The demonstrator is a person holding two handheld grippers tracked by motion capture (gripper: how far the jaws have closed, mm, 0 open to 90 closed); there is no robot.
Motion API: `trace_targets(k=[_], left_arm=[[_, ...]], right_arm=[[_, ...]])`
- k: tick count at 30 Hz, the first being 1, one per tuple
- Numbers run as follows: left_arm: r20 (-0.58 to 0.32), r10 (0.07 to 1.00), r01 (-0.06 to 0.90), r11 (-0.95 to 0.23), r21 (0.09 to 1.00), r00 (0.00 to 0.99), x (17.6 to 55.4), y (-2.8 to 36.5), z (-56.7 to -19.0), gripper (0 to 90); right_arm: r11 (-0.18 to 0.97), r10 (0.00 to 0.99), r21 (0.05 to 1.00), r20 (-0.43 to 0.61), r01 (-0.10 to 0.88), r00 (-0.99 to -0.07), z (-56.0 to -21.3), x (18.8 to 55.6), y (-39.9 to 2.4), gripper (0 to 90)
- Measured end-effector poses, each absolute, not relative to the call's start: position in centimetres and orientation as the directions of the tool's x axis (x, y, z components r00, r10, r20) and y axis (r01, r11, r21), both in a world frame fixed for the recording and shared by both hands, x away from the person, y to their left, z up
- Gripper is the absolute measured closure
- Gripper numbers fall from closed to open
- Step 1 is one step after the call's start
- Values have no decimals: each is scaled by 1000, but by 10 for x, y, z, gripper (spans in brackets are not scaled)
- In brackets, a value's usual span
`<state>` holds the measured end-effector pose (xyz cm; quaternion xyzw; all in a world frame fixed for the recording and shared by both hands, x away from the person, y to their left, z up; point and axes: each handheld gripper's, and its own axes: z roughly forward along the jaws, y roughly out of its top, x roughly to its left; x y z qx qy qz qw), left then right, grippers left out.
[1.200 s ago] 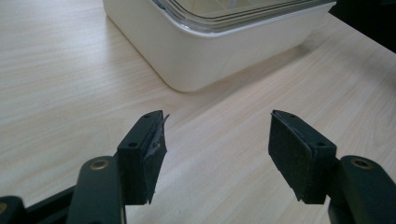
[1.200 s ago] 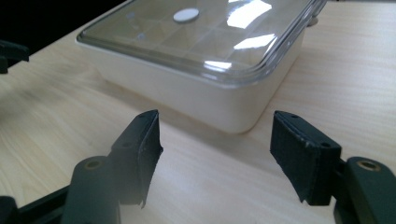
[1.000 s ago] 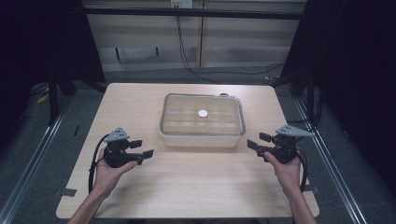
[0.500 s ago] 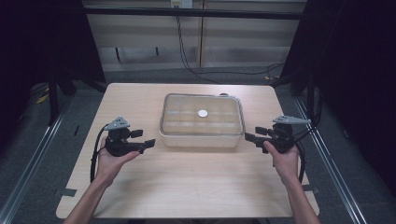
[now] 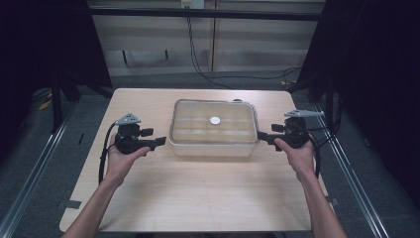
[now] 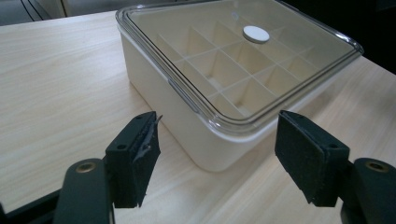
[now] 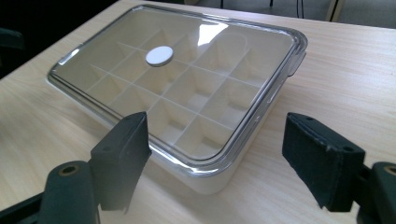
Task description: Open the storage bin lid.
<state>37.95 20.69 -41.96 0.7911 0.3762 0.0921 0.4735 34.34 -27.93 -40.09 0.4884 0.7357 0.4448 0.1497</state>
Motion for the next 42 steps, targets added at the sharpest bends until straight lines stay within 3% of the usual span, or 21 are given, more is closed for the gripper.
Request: trace_targets(k=[2, 4, 11, 17, 23, 30, 42], left_arm=[[-218, 682, 515, -267, 814, 698, 383, 207, -419, 303], [-284, 658, 536, -216, 816, 697, 389, 207, -415, 304], [-231, 689, 517, -239, 822, 687, 396, 207, -407, 309], [-228, 718, 562, -266, 783, 658, 418, 201, -419, 293], [-246, 716, 578, -262, 773, 653, 429, 192, -426, 255], [-200, 700, 566, -340, 751, 685, 432, 178, -427, 245], [-196, 688, 556, -349, 754, 699, 434, 164, -431, 199]], right_arm=[[140, 858, 796, 199, 589, -474, -401, 349, -278, 225], [152, 859, 789, 193, 596, -474, -401, 355, -276, 228], [170, 859, 783, 180, 598, -480, -399, 368, -267, 228], [203, 860, 750, 171, 629, -481, -407, 386, -257, 233], [200, 865, 735, 177, 647, -469, -413, 401, -254, 204], [170, 882, 690, 212, 703, -421, -426, 412, -255, 169], [173, 874, 667, 235, 725, -426, -442, 419, -246, 131]])
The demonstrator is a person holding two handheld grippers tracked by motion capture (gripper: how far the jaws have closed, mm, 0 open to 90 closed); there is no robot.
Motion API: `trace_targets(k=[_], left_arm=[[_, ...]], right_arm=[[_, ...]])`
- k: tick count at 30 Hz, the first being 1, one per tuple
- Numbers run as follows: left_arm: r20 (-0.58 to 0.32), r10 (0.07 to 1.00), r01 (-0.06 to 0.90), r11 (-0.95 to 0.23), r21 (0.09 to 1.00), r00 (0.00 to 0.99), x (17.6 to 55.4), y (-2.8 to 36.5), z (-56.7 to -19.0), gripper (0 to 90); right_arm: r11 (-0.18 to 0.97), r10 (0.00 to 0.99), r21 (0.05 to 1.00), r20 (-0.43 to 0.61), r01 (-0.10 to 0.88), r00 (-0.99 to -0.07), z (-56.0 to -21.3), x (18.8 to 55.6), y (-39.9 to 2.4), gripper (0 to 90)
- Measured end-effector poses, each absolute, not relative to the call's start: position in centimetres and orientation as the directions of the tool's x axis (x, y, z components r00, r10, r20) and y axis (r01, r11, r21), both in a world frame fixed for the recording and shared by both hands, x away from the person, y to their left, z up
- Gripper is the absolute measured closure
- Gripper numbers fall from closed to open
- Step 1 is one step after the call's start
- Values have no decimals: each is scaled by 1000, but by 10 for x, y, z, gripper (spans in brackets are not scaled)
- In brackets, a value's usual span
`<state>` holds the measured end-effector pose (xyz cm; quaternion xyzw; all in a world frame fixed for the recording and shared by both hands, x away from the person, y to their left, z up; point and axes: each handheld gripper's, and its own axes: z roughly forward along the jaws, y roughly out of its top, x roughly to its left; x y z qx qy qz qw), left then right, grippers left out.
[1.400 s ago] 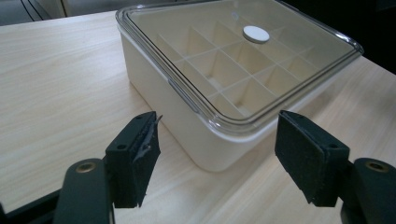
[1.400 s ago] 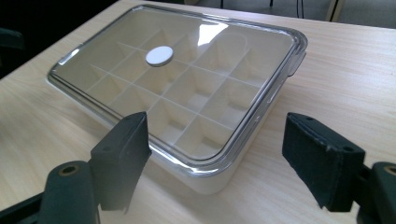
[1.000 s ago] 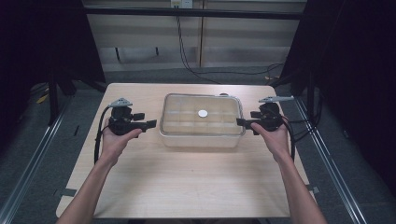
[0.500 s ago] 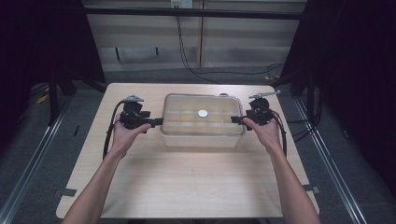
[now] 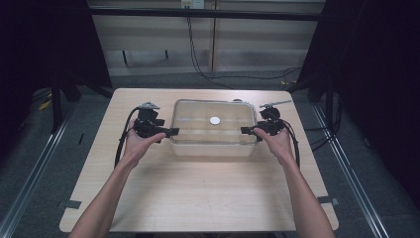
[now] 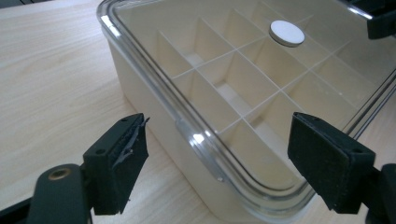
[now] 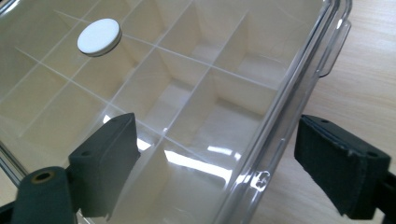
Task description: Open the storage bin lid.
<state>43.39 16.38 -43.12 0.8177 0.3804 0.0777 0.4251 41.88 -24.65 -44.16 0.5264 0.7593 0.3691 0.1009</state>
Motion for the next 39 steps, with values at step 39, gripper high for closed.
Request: trace_targets(k=[39], left_arm=[[-289, 671, 628, -337, 701, 682, 464, 141, -449, 137]], right_arm=[[94, 859, 649, 331, 755, -391, -453, 431, -239, 80]])
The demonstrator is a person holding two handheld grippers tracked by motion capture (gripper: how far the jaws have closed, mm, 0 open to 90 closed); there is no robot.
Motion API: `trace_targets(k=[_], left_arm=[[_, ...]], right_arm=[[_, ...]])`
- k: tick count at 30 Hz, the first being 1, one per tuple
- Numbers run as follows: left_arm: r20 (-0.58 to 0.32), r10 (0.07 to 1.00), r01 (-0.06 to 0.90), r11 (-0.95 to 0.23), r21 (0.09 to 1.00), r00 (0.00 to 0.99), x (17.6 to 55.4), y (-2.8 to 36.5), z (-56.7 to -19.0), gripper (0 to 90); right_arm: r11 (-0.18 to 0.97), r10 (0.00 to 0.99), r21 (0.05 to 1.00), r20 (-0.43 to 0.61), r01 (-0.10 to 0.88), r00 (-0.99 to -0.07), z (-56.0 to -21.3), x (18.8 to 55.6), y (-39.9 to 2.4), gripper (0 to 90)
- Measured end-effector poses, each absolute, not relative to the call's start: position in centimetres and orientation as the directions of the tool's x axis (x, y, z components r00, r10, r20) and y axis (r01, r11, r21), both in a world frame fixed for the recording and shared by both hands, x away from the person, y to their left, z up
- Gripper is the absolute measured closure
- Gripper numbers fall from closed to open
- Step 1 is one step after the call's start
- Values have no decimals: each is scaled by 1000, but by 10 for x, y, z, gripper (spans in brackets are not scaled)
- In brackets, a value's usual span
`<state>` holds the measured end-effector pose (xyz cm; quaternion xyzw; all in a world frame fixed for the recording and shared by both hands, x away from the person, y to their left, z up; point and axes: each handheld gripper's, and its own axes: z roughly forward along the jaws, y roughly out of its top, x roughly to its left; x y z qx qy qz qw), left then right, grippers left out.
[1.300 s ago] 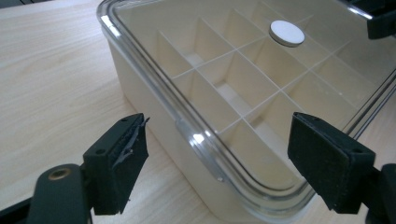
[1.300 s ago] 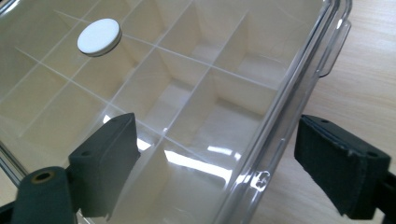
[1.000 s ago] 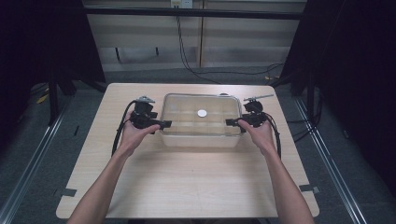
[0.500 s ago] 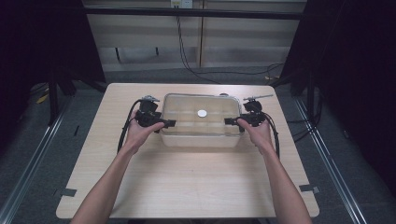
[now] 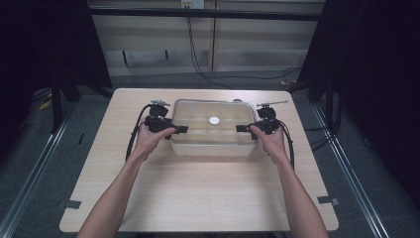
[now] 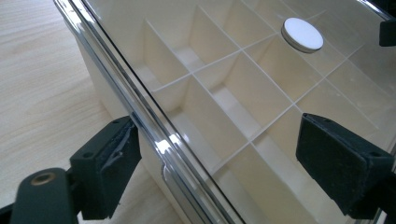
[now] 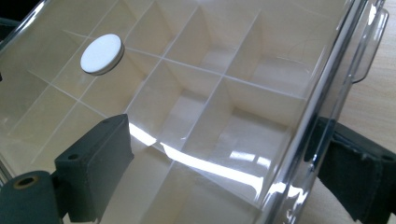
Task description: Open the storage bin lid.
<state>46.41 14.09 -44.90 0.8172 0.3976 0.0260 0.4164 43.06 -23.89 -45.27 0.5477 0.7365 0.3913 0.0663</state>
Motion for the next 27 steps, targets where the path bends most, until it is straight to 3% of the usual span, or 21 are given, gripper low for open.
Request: trace_targets(k=[4, 7, 18, 27], left_arm=[[-297, 669, 632, -335, 698, 682, 465, 143, -449, 162], [-304, 669, 635, -325, 700, 678, 465, 145, -449, 176], [-300, 671, 633, -325, 703, 678, 463, 146, -448, 180], [-290, 673, 602, -288, 745, 681, 459, 152, -442, 292]], right_arm=[[91, 863, 649, 327, 755, -385, -451, 430, -238, 100], [56, 872, 670, 328, 740, -363, -450, 428, -242, 192], [56, 898, 702, 275, 710, -343, -443, 424, -247, 305], [15, 892, 734, 298, 679, -341, -441, 422, -249, 369]])
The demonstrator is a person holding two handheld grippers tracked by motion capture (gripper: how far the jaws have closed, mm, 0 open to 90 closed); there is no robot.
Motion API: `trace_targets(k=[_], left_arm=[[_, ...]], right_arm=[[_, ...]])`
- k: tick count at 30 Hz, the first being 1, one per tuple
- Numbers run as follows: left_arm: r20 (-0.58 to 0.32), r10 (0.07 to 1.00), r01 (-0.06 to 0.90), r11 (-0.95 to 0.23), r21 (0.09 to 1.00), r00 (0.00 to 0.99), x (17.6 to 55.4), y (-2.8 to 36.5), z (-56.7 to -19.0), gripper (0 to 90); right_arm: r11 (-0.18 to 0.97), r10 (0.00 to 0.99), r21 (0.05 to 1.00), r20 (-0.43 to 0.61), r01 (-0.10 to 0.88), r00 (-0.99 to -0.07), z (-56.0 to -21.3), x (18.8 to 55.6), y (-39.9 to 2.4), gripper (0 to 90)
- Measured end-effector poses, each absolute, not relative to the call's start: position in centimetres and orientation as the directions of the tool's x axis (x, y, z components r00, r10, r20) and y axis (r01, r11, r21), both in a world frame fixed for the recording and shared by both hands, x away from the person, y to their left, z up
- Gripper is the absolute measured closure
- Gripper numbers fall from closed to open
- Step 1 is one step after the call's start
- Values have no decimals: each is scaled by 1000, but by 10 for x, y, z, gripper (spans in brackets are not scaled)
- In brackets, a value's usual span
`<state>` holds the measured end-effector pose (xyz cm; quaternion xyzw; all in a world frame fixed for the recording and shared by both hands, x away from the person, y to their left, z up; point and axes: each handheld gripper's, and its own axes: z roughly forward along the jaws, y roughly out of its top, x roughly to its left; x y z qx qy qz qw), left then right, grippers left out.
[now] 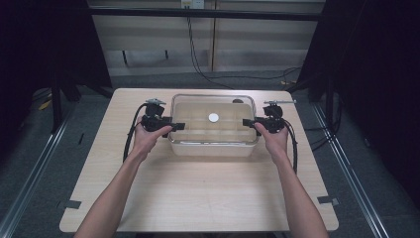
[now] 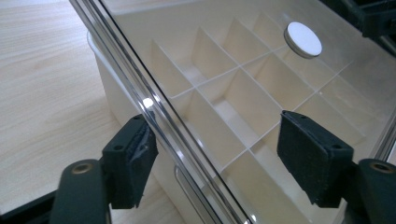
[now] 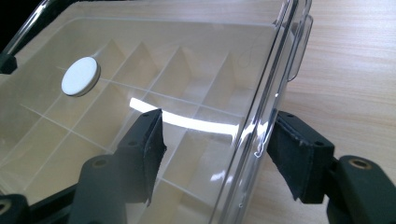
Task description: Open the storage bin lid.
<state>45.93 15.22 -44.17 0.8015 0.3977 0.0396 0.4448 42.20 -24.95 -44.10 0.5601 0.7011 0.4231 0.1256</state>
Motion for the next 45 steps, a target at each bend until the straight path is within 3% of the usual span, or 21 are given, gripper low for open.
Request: trace_targets(k=[6, 7, 9, 25, 45], left_arm=[[-306, 671, 599, -258, 758, 676, 456, 157, -442, 329], [-304, 675, 586, -233, 776, 672, 453, 159, -440, 385], [-303, 675, 583, -232, 779, 673, 452, 160, -438, 413], [-259, 679, 540, -239, 807, 687, 440, 163, -419, 529], [-259, 669, 514, -214, 831, 697, 430, 169, -409, 618]], right_arm=[[8, 877, 738, 319, 674, -359, -441, 420, -253, 409], [-29, 862, 750, 353, 660, -364, -440, 417, -259, 466], [-34, 853, 757, 362, 652, -375, -439, 415, -263, 490], [-85, 828, 775, 405, 626, -389, -422, 402, -273, 636], [-86, 829, 804, 386, 589, -405, -411, 388, -274, 678]])
